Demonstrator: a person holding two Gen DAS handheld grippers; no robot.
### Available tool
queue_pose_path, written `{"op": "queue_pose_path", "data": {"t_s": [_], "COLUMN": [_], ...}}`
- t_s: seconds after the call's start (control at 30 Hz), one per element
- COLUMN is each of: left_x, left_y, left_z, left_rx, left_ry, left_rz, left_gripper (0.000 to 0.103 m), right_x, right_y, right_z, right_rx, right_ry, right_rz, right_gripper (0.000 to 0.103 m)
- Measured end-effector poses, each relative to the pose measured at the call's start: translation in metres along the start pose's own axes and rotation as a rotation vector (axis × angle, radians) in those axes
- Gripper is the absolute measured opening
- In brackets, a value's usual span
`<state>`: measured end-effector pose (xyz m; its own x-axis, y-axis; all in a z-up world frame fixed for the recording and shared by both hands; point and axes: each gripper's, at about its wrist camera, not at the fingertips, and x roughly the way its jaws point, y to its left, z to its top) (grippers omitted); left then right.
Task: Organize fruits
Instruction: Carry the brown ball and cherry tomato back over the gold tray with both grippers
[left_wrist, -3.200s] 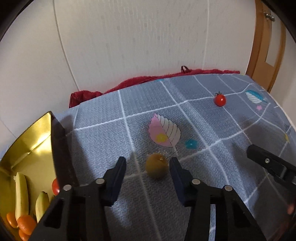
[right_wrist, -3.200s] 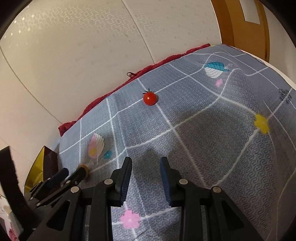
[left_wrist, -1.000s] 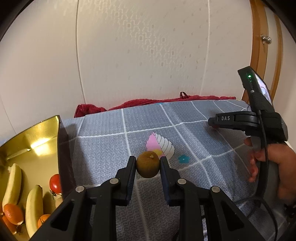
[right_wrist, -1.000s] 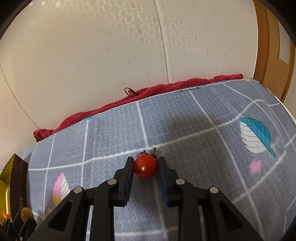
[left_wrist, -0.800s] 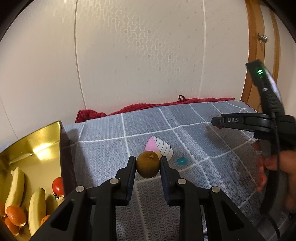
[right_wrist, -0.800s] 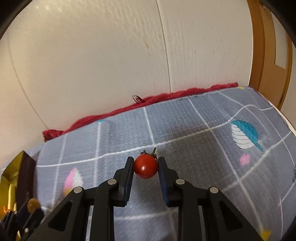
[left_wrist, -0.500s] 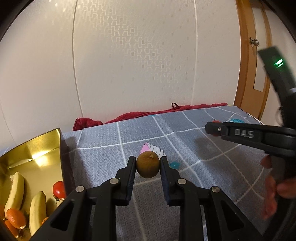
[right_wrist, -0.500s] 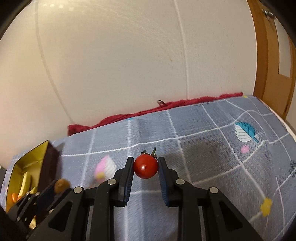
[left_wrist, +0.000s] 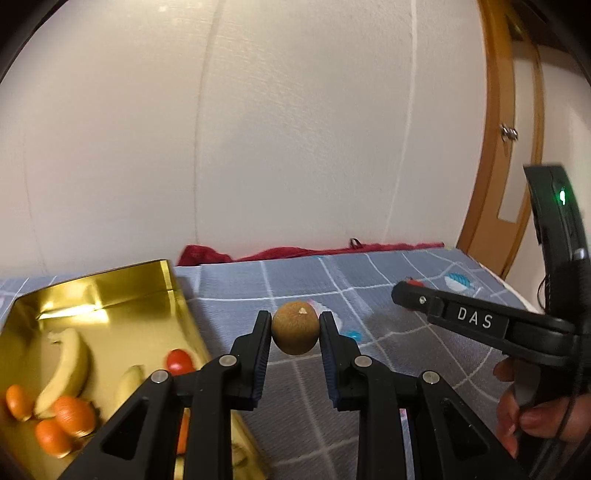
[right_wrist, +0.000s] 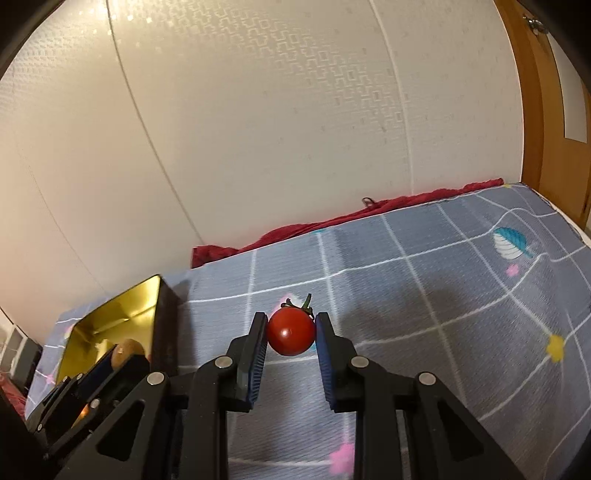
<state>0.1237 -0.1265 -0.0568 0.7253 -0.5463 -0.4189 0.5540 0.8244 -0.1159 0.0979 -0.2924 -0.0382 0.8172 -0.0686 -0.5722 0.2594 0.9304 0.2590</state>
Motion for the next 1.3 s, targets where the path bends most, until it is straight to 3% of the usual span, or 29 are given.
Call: {"op": "queue_pose_path", "data": {"t_s": [0.4, 0.63, 0.87, 1.03, 1.3], "left_x": [-0.056, -0.07, -0.07, -0.065, -0.081], "left_y": [0.077, 0.119, 0.14, 0.144, 0.155], "left_z": [-0.017, -0.031, -0.045, -0.044, -0.053], "left_rx": [-0.091, -0.154, -0.235, -0.305, -0.269], "left_ry": [-0.026, -0.008, 0.049, 0.153, 0.182], "left_rz": [0.11, 0.131, 0.107, 0.061, 0.119], "left_gripper": [0.026, 0.026, 0.027, 0.027, 0.027], "right_x": [-0.005, 0.0, 0.006, 0.015, 0.026], "right_y": [0.059, 0.098, 0.13, 0.142, 0.16], "right_z": [-0.021, -0.037, -0.05, -0.056, -0.062], "right_rx": [-0.049, -0.108, -0.186, -0.22, -0.233], "right_ry": [0.033, 0.077, 0.12, 0.149, 0.196], "right_rz": [0.094, 0.15, 0.19, 0.192, 0.243], "right_gripper": [0.026, 0.026, 0.026, 0.026, 0.026]}}
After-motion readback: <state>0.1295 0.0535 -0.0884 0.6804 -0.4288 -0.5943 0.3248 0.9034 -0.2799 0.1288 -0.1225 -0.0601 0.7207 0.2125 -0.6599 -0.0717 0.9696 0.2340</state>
